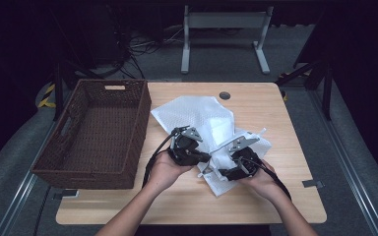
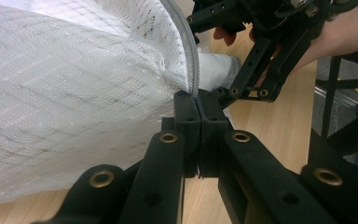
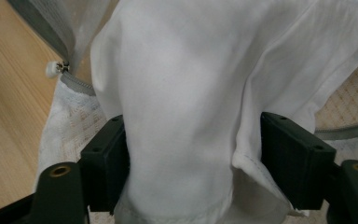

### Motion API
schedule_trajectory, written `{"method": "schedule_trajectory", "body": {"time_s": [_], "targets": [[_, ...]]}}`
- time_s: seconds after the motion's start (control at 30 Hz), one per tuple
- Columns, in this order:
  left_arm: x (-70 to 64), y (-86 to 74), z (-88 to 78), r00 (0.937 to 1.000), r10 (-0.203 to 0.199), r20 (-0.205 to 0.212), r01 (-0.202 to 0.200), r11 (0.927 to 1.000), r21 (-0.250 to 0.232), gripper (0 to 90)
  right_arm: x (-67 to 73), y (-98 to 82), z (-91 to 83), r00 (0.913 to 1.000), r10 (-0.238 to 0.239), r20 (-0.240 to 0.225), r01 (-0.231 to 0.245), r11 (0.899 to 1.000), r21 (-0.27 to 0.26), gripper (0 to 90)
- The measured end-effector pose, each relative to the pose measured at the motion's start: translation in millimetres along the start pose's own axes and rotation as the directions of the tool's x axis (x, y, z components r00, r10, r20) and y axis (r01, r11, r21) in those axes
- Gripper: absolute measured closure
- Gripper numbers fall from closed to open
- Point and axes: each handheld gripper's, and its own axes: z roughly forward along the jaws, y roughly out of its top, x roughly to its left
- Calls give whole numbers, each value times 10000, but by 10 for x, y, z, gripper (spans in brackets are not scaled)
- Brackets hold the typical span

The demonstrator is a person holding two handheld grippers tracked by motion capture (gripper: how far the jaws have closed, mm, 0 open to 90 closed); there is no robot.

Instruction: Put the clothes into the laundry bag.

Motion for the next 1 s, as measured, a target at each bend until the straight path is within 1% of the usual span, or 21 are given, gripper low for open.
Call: {"method": "schedule_trajectory", "body": {"time_s": [0.1, 0.17, 0.2, 0.23, 0.27, 0.3, 0.33, 0.37, 0.43, 0.47, 0.5, 0.53, 0.7, 0.77, 0.87, 0.93, 1.0], "targets": [[11, -8, -26, 10000, -42, -45, 41, 9999, -113, 893, -16, -29, -10, 9999, 116, 25, -116, 9999, -53, 330], [20, -18, -39, 10000, -58, -68, 57, 9999, -105, 893, -31, -74, -3, 9997, 260, 43, -260, 9997, -40, 366], [23, -24, -35, 10000, -47, -54, 47, 9999, -115, 893, -40, -101, -1, 9997, 250, 69, -250, 9997, -42, 419], [23, -24, -35, 10000, -47, -54, 47, 9999, -115, 893, -40, -101, -1, 9997, 250, 69, -250, 9997, -42, 419], [21, -29, -30, 10000, -64, -59, 64, 9999, -81, 893, -55, -120, -5, 9993, 312, 224, -311, 9995, -41, 554], [22, -34, -19, 10000, -18, -41, 18, 10000, -85, 893, -55, -120, -5, 9993, 312, 224, -311, 9995, -41, 554], [11, -38, -9, 10000, -49, -30, 49, 10000, 6, 893, -59, -131, -2, 9989, 217, 420, -216, 9998, -36, 621], [11, -39, 4, 10000, 21, -14, -21, 10000, -10, 893, -73, -146, 8, 9989, 192, 426, -189, 9998, -68, 658], [3, -42, 21, 10000, 20, 31, -20, 10000, 5, 893, -95, -154, 8, 9991, 356, 219, -353, 9993, -150, 730], [3, -42, 23, 10000, 39, 26, -40, 10000, 30, 893, -99, -159, 7, 9994, 332, 125, -330, 9993, -181, 755], [2, -43, 31, 10000, 42, 47, -43, 10000, 20, 893, -89, -166, 8, 9996, 236, 120, -233, 9994, -268, 780], [1, -45, 37, 10000, 51, 45, -51, 10000, 36, 893, -89, -166, 8, 9996, 236, 120, -233, 9994, -268, 798], [-10, -68, 70, 9998, 115, 168, -119, 9997, 212, 893, -95, -169, -1, 9998, 179, -17, -179, 9991, -390, 815], [-15, -71, 73, 9997, 111, 216, -116, 9997, 215, 893, -102, -161, -28, 9995, 250, -190, -259, 9983, -515, 816], [-22, -67, 73, 9994, 155, 299, -159, 9998, 106, 893, -87, -124, -82, 9991, 287, -311, -309, 9967, -746, 817], [-35, -61, 66, 9992, 219, 325, -223, 9997, 109, 893, -69, -90, -97, 9991, 277, -308, -303, 9958, -869, 817], [-49, -55, 62, 9988, 265, 402, -268, 9996, 66, 893, -58, -40, -107, 9987, 267, -437, -311, 9940, -1051, 817]]}}
